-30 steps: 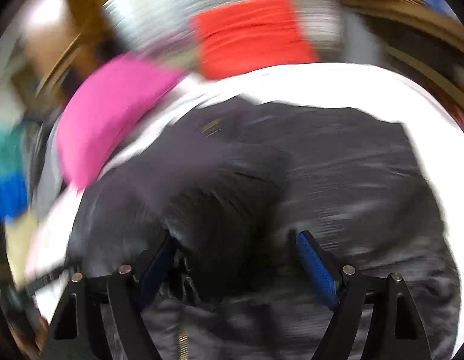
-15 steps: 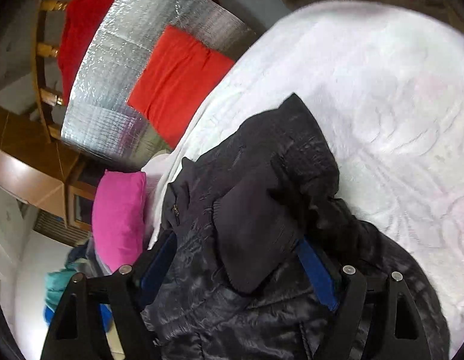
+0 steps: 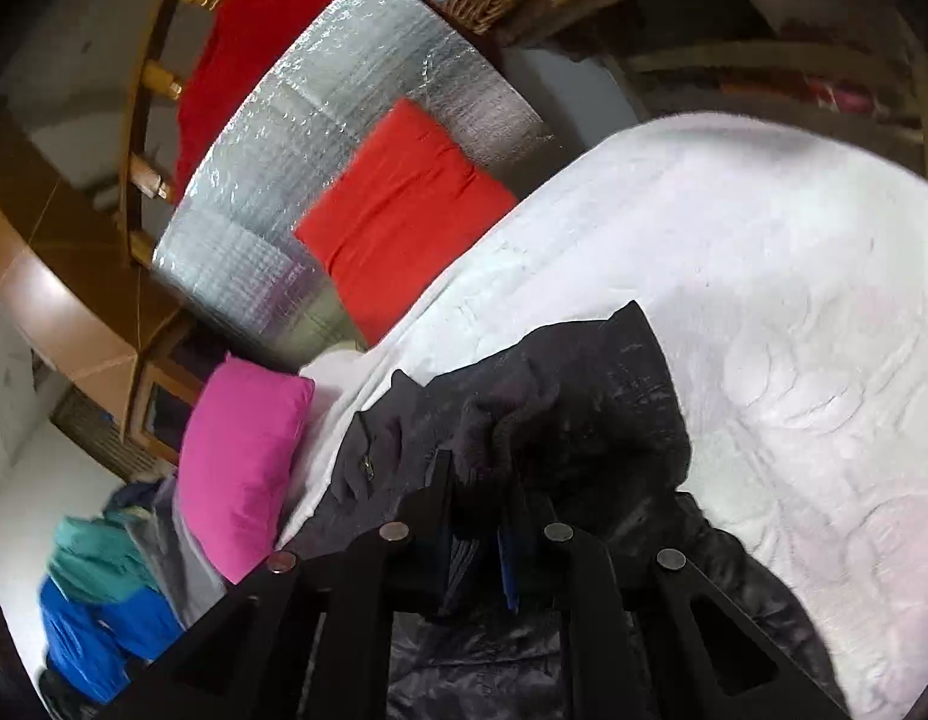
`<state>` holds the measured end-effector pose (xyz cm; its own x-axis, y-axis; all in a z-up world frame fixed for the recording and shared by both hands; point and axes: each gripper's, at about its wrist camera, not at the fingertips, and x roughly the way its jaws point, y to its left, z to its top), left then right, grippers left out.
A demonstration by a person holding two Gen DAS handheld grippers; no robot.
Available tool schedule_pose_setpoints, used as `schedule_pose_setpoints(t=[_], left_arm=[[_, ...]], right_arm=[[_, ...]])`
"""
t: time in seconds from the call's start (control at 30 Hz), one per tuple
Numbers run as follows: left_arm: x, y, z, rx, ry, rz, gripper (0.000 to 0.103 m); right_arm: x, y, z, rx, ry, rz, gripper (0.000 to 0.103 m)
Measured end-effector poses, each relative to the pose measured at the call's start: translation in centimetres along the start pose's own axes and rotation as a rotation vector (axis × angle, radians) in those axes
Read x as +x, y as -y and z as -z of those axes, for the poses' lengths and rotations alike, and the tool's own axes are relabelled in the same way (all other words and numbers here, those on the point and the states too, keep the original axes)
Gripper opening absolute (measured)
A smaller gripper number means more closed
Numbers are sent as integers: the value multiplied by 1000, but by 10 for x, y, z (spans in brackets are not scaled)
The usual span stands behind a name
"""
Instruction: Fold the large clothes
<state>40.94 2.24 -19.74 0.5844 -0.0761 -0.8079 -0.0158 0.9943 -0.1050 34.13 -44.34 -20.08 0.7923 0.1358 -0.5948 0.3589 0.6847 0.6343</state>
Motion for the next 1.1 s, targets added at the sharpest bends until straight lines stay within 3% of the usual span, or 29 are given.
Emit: schedule_pose_setpoints(t=[0.1,0.2,0.27,0.3,0.33,0.37,0.43,0.53,0.7,0.77,0.87,0.93,1.0,1.1], left_arm=[[7,-4,0,-12,-26,-8,74],[7,-10,-4,-41,-29,-2,74],[5,-18,-8,-71,-15,7,74],[5,-22,-9,-85,-9,15,74],[5,-25,-11,-96,-8,22,75],[6,-29,-13,-110,-9,33,76],[11,-36,-16,-138,-19,61,77],[22,-45,-18,-185,-55,121,79],[44,-51,-16,-279,-142,284,79],[52,-50,-13,-308,-173,340,79],[51,-45,-14,-304,-147,355,78],[45,-41,-16,-294,-109,339,52],[38,-37,-20,-265,-63,330,40],[40,-34,-25,-243,-80,295,40]], right_arm=[[17,13,0,19,-67,93,14],[9,37,-5,125,-128,42,21],[-3,42,-13,134,-90,37,44],[-10,44,-16,133,-54,49,75],[-18,47,-19,136,-12,57,89],[-24,50,-23,136,28,58,89],[-23,57,-29,131,20,39,89],[3,61,-27,120,-75,-14,89],[51,54,-13,31,-235,20,87],[66,52,-4,15,-286,21,73],[66,36,1,-66,-258,50,51],[54,26,0,-101,-208,69,37],[41,12,-2,-141,-152,65,36],[35,3,-1,-193,-121,86,35]])
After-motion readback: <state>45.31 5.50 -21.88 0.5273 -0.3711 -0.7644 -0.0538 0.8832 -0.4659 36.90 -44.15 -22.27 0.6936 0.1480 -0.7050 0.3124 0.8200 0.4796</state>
